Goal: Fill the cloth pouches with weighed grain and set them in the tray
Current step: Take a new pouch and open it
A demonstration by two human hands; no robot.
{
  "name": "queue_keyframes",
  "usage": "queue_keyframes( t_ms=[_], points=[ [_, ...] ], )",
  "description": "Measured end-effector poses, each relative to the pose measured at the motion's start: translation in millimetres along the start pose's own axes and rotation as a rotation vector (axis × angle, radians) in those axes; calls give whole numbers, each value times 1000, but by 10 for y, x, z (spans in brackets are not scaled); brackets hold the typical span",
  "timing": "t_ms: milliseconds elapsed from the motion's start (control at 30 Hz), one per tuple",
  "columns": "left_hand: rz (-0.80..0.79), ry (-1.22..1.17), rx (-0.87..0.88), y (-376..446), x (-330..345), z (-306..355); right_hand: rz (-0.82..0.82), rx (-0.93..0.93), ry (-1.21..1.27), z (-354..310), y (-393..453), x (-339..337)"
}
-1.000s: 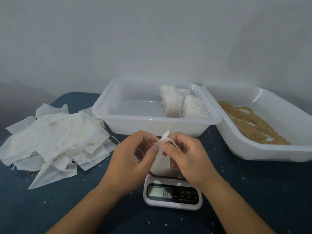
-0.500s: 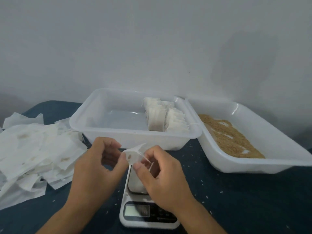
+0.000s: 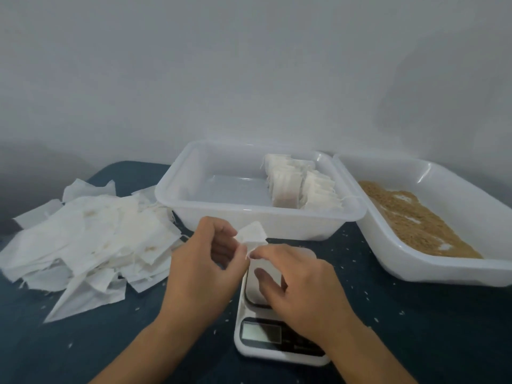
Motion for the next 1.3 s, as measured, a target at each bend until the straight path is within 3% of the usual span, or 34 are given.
queue_keyframes(
  t_ms=[200, 333, 467, 567, 700, 900, 1200, 1300],
  points=[
    [-70, -87, -1, -33, 56, 45, 6, -55, -56, -27, -2, -21],
    [-191, -186, 71, -42, 72, 120, -27, -15, 109, 43, 10, -28],
    [-468, -248, -10, -47, 190, 36, -22, 68, 412, 106, 4, -60],
    [-746, -458, -168, -142, 323, 17, -28, 121, 524, 131, -13, -47],
    [-939, -515, -163, -228, 435, 127, -33, 141, 643, 108, -25, -70],
    [-817, -576, -342, -155, 350, -79, -128, 171, 710, 113, -30, -69],
    [-1031, -525, -165, -199, 401, 119, -266, 182, 711, 42, -66, 24],
    [-1027, -470, -206, -164, 376, 51, -261, 194, 666, 59, -52, 12]
  ],
)
Point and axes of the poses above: each hand's wrist, its own y-axis towards the middle knuckle, its own x-axis out of the palm, z = x × y, the point moved 8 cm from there along y, towards the middle knuckle, and after that the axes turned 2 degrees about -y, right-handed, at the moved point
